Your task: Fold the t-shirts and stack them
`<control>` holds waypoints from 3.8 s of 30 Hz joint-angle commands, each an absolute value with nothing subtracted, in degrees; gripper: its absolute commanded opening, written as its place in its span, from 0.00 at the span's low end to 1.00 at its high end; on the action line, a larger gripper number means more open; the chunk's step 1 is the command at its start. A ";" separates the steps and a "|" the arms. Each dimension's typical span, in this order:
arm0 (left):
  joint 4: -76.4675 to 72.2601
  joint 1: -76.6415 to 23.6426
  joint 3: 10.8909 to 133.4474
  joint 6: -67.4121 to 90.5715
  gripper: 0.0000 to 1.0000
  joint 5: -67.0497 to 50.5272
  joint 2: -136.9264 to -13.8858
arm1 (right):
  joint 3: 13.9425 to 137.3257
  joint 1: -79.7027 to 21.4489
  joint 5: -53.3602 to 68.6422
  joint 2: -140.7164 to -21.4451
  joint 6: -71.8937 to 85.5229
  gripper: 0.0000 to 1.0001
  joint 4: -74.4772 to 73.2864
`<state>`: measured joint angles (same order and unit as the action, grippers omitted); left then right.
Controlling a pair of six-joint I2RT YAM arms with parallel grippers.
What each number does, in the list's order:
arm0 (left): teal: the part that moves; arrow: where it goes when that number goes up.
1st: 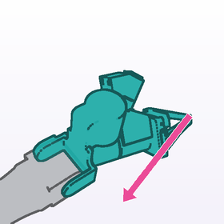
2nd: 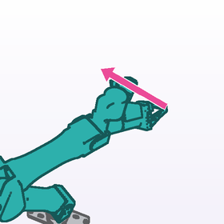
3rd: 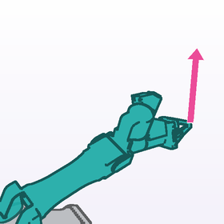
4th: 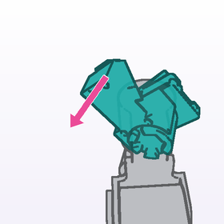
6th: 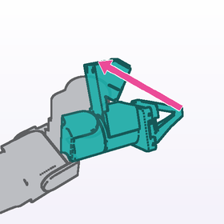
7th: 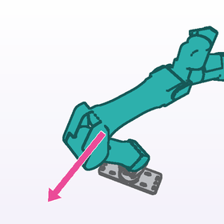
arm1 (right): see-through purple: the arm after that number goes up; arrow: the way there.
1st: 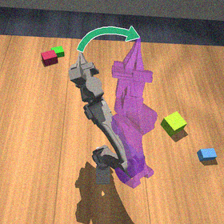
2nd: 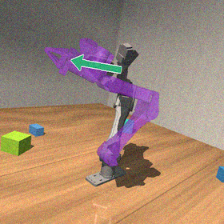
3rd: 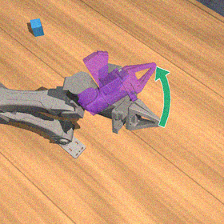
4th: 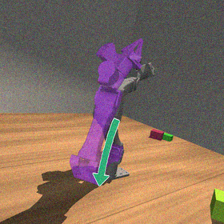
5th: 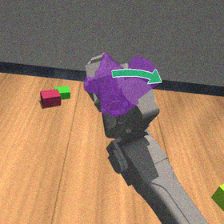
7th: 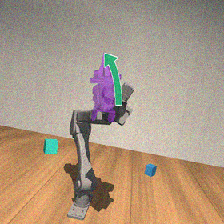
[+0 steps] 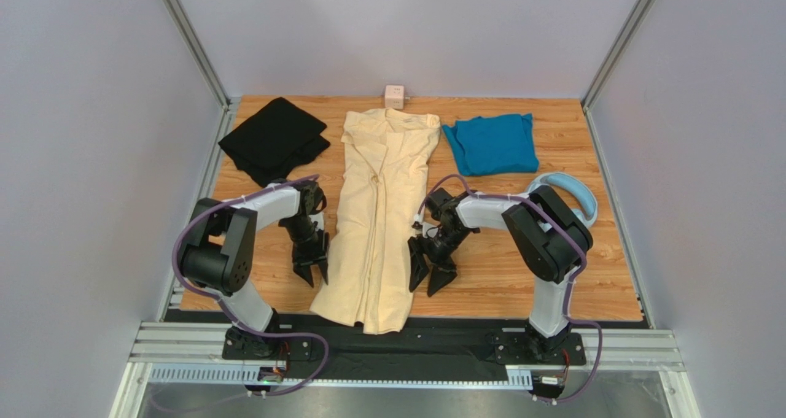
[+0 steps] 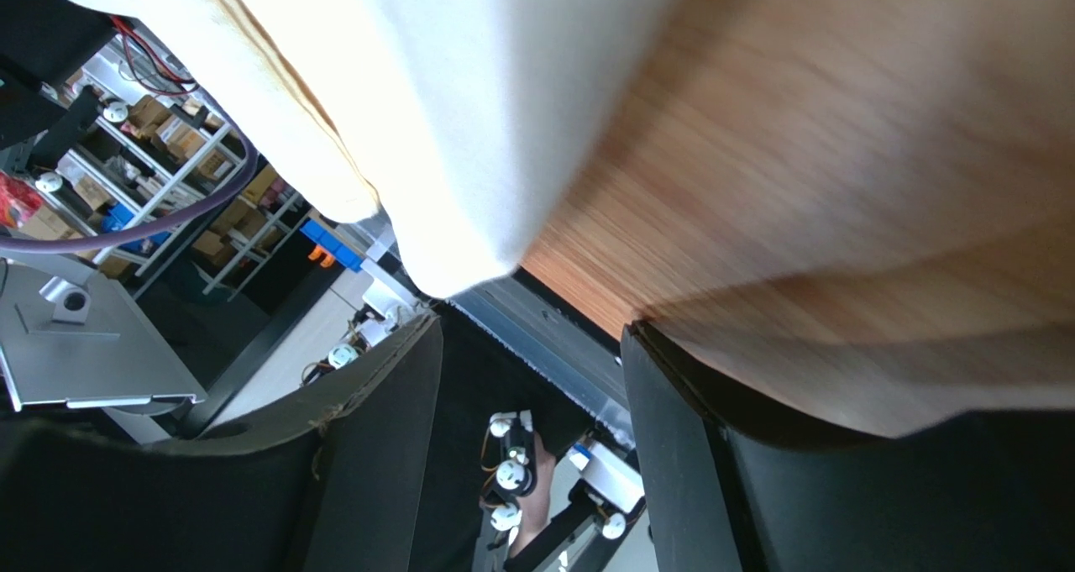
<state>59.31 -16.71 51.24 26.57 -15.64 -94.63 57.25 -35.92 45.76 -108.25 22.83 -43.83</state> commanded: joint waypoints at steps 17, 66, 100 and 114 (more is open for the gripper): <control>58.98 -15.47 52.29 19.78 0.30 -21.62 -104.85 | 57.04 -50.36 46.58 -112.59 32.69 0.57 -35.95; 65.13 -14.94 98.15 27.51 0.00 -13.80 -110.56 | 119.13 -29.97 28.65 -123.47 25.66 0.00 -71.62; 62.40 -14.06 122.87 27.25 0.09 -18.81 -134.11 | 130.79 -21.36 28.65 -137.72 33.22 0.15 -63.99; 54.23 -12.40 123.66 32.33 0.28 -24.43 -138.34 | 115.05 -15.30 36.13 -132.98 51.40 0.26 -46.50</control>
<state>59.33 -14.00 121.30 28.53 -21.56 -138.41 117.08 -17.56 34.22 -137.78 43.38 -53.89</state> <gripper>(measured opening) 0.277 0.293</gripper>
